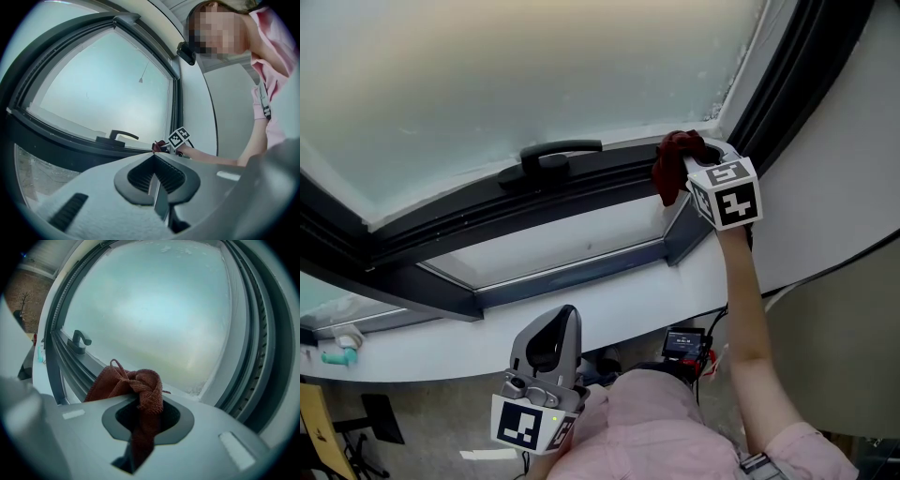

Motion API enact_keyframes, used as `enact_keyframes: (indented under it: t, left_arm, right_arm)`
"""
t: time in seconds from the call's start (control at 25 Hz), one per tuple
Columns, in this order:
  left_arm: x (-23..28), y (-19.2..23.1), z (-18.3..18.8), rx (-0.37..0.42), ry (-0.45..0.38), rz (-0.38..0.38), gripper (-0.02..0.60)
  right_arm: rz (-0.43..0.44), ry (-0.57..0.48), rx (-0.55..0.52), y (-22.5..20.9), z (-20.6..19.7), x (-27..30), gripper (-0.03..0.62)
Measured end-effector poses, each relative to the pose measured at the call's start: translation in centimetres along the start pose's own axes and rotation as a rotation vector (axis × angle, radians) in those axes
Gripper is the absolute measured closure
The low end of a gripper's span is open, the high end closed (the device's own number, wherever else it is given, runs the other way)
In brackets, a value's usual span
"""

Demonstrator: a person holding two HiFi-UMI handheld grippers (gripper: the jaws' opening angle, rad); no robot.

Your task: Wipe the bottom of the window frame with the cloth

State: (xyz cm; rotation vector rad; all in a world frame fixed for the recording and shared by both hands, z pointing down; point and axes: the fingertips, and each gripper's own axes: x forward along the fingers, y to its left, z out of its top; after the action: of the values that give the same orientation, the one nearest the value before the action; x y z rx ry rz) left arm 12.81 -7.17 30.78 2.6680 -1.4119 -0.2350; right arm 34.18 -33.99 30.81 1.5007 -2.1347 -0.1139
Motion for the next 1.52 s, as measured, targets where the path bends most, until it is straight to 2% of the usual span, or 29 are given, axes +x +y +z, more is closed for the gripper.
enact_keyframes:
  t: [0.28, 0.72, 1.36, 1.52]
  left_arm:
    - [0.4, -0.4, -0.2, 0.006, 0.006, 0.005, 0.581]
    - [0.8, -0.6, -0.1, 0.017, 0.01, 0.013, 0.581]
    - [1.0, -0.9, 0.2, 0.033, -0.005, 0.023, 0.581]
    - [0.4, -0.6, 0.3, 0.035, -0.006, 0.037, 0.581]
  right_arm:
    - [-0.007, -0.001, 0.022, -1.2, -0.6, 0.0, 0.548]
    - [-0.062, 0.011, 0.063, -4.0, -1.8, -0.2, 0.549]
    - [-0.161, 0.029, 0.06, -6.3, -2.8, -0.5, 0.549]
    - [-0.202, 0.05, 0.012, -6.4, -2.7, -0.4, 0.548]
